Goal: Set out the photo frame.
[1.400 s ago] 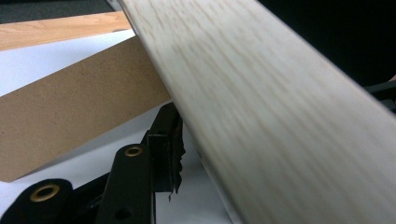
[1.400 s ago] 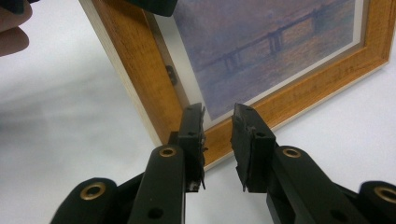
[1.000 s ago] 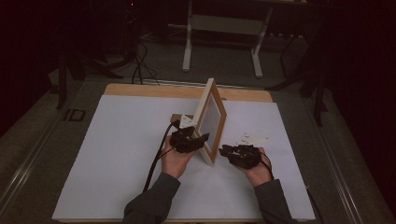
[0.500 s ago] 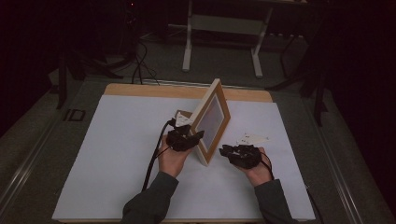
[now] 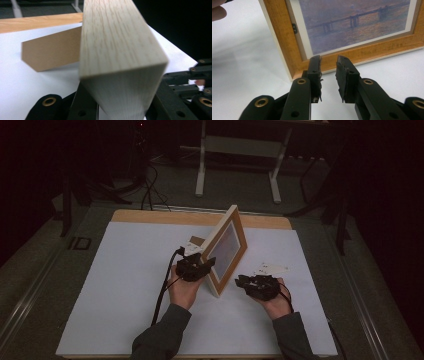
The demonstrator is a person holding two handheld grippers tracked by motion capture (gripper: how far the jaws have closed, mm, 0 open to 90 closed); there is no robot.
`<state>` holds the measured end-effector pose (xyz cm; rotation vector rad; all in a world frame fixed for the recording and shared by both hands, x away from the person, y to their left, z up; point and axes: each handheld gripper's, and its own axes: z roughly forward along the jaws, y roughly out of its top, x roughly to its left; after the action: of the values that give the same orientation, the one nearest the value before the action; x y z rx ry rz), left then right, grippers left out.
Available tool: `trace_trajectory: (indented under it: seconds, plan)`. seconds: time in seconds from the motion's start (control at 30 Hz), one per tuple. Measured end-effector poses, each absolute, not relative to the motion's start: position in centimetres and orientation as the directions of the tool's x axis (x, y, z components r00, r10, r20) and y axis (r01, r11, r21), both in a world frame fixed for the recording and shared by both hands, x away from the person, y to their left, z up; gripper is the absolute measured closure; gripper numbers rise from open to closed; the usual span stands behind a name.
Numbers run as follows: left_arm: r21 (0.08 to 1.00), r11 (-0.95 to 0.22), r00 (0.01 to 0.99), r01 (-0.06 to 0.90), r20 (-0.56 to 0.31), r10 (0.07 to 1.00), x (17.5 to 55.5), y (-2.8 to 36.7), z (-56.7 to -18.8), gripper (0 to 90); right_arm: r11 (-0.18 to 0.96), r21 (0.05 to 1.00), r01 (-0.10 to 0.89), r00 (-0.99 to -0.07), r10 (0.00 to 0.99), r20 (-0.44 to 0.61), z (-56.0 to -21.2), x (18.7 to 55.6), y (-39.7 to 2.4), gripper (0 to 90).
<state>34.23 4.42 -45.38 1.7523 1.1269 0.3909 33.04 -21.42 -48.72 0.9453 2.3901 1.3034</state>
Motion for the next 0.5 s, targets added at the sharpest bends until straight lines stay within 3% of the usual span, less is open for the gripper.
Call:
trace_trajectory:
  seconds: [0.17,0.5]
  plan:
    - [0.86,-0.044,0.484,0.508,-0.243,0.84,34.3,5.1,-45.6,76.5,0.385,0.822,0.419,-0.755,0.651,0.08,-48.8,33.1,-21.4,73.4]
    - [0.846,-0.025,0.507,0.532,-0.296,0.809,34.8,6.0,-45.7,77.1,0.381,0.823,0.421,-0.752,0.655,0.081,-48.7,33.1,-21.6,73.4]
